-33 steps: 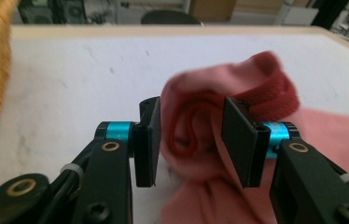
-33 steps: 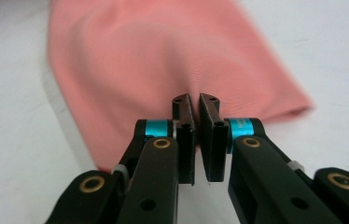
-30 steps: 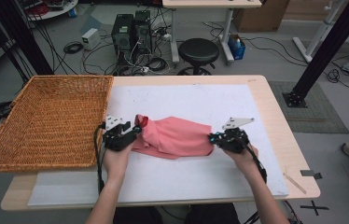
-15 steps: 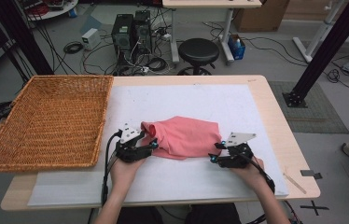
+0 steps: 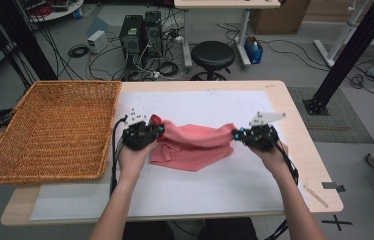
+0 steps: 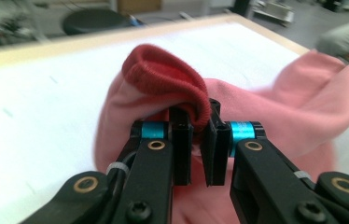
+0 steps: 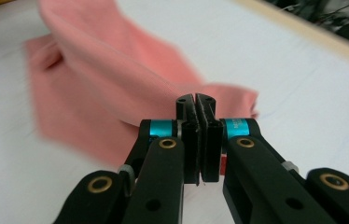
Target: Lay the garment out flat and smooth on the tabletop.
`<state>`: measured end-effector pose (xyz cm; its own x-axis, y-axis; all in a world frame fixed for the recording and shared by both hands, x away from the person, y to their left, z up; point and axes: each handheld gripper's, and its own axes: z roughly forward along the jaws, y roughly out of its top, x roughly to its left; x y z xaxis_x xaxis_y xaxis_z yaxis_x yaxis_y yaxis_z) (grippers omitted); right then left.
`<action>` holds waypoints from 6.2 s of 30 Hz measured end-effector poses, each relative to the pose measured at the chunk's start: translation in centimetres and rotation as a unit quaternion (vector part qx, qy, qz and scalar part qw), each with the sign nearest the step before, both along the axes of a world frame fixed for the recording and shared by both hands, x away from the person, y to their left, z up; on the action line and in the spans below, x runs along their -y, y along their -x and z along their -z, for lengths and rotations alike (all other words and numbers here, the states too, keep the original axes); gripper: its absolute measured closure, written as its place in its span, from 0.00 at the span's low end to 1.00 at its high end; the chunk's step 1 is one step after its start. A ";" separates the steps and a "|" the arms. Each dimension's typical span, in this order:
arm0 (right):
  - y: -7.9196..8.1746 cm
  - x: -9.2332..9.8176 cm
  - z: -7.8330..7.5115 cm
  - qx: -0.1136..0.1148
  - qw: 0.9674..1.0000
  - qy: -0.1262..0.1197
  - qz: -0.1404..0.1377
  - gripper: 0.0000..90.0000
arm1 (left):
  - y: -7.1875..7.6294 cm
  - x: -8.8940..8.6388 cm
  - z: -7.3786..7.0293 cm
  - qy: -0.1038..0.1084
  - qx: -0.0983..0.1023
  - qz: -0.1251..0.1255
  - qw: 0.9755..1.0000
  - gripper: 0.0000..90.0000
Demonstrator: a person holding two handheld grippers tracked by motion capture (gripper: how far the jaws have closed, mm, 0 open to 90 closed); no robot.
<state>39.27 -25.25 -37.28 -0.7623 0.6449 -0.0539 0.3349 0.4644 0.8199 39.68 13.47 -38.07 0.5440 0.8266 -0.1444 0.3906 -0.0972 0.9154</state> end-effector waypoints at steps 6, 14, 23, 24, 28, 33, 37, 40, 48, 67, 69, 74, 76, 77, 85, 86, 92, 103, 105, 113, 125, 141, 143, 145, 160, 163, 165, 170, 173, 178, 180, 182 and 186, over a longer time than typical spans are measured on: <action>-8.5 -2.7 -2.2 0.027 0.991 -0.006 0.132 0.86 | -5.5 0.1 1.3 0.059 0.042 -0.141 0.987 0.70; -7.4 -1.1 0.3 -0.015 0.984 -0.033 0.174 0.57 | -3.2 -1.0 3.5 0.017 -0.041 -0.133 0.990 0.45; 2.5 0.3 6.1 -0.112 0.985 -0.073 0.106 0.53 | 5.3 -1.9 6.6 -0.038 -0.081 -0.099 0.991 0.44; 2.7 -0.3 7.3 -0.135 0.983 -0.065 0.102 0.54 | 5.2 -1.9 6.8 -0.042 -0.094 -0.101 0.990 0.44; 2.5 -1.4 7.5 -0.126 0.988 -0.033 0.081 0.77 | 5.0 -1.9 7.0 -0.043 -0.108 -0.066 0.991 0.76; 4.1 1.7 3.8 -0.141 0.987 -0.069 0.043 0.93 | 7.1 -2.0 5.7 0.017 -0.103 -0.004 0.995 0.94; 5.5 4.7 0.6 -0.120 0.984 -0.116 0.068 0.67 | 9.0 -2.0 5.2 0.042 -0.099 0.011 0.994 0.87; 5.5 5.9 1.3 -0.128 0.980 -0.106 0.110 0.58 | 9.9 -2.3 5.7 0.036 -0.107 0.007 0.994 0.70; 10.1 2.8 6.5 -0.110 0.988 -0.059 0.092 0.57 | 10.3 -2.5 7.1 -0.033 -0.121 -0.022 0.992 0.58; 17.3 6.0 6.3 -0.078 0.988 -0.086 0.107 0.65 | 18.1 -2.9 6.4 -0.013 -0.082 -0.026 0.996 0.60; 17.1 5.2 7.1 -0.085 0.986 -0.088 0.113 0.61 | 17.4 -2.7 7.0 -0.018 -0.095 -0.025 0.995 0.59; 17.1 3.2 8.7 -0.056 0.991 -0.028 0.115 0.74 | 17.3 -2.4 7.9 -0.052 -0.093 -0.024 0.994 0.82; 17.4 3.5 8.4 -0.063 0.992 -0.029 0.101 0.94 | 17.9 -2.4 7.9 -0.041 -0.097 -0.006 0.994 0.96; 17.7 3.7 8.4 -0.054 0.993 -0.025 0.100 0.98 | 18.5 -2.4 7.8 -0.044 -0.094 0.001 0.995 0.97; 21.6 6.1 8.0 -0.061 0.992 -0.052 0.096 0.98 | 24.7 -2.7 7.8 -0.019 -0.095 0.045 0.994 0.97; 23.4 6.8 8.0 -0.062 0.992 -0.058 0.092 0.99 | 25.7 -2.8 7.9 -0.020 -0.100 0.051 0.993 0.97; 29.0 7.8 8.5 -0.086 0.991 -0.065 0.078 0.98 | 30.8 -2.7 9.1 -0.036 -0.135 0.060 0.988 0.97; 29.2 8.0 6.5 -0.050 0.994 -0.067 0.068 0.78 | 29.3 -2.6 6.5 -0.046 -0.074 0.063 0.994 0.77; 28.3 7.8 6.2 -0.035 0.994 -0.069 0.071 0.76 | 25.4 -2.0 4.5 -0.046 0.000 0.070 0.996 0.77; 16.6 1.5 5.4 0.038 0.999 -0.021 0.029 0.65 | 15.8 -0.2 4.5 -0.107 0.042 0.111 0.987 0.69; 12.2 -1.6 7.0 0.049 0.994 0.097 0.000 0.87 | 10.8 1.4 6.6 -0.206 0.008 0.154 0.966 0.81; 2.1 0.9 -0.6 0.051 0.997 -0.018 0.059 0.98 | 3.2 -0.4 0.8 -0.074 0.089 0.019 0.993 0.93; 0.2 1.0 -1.0 0.033 0.998 -0.017 0.047 0.98 | 1.7 -0.5 0.6 -0.071 0.083 0.006 0.994 0.93; 0.0 1.5 -0.9 0.002 0.999 -0.045 0.004 0.82 | 0.7 -0.7 0.5 -0.070 0.077 0.000 0.995 0.93; 8.7 -3.0 5.5 0.052 0.971 0.133 -0.192 0.93 | 0.7 -0.4 0.2 -0.076 0.071 0.012 0.995 0.93; 7.6 -1.8 4.5 0.060 0.982 0.090 -0.157 0.99 | 0.8 -0.6 0.0 -0.064 0.074 0.008 0.995 0.93; 6.2 -0.7 3.2 0.062 0.990 0.045 -0.122 0.99 | 0.5 -0.5 0.0 -0.063 0.077 0.004 0.995 0.93; 1.2 1.1 1.2 0.053 0.997 -0.023 -0.042 0.99 | -1.4 -0.1 0.4 -0.068 0.070 -0.012 0.995 0.93; -3.3 1.7 0.8 0.024 0.998 -0.048 0.017 0.99 | -3.1 -0.1 1.0 -0.063 0.059 -0.030 0.996 0.93; -6.7 1.4 0.7 0.024 0.997 -0.033 0.061 0.99 | -5.9 0.2 1.8 -0.066 0.044 -0.052 0.995 0.93; -10.1 0.5 0.6 0.032 0.994 -0.033 0.098 0.99 | -7.6 0.7 2.3 -0.085 0.035 -0.056 0.994 0.93; -11.3 -0.3 0.7 0.032 0.993 -0.018 0.111 0.99 | -8.5 1.1 2.8 -0.099 0.028 -0.059 0.993 0.93; -12.9 -1.5 2.2 0.010 0.990 0.038 0.132 0.89 | -9.7 1.7 3.8 -0.106 0.005 -0.076 0.991 0.89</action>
<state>52.15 -23.73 -39.50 -0.5652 0.8157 -0.1230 0.4368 0.4224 0.7942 49.36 11.78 -41.85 0.4122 0.9099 0.0470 0.4058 -0.2295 0.8847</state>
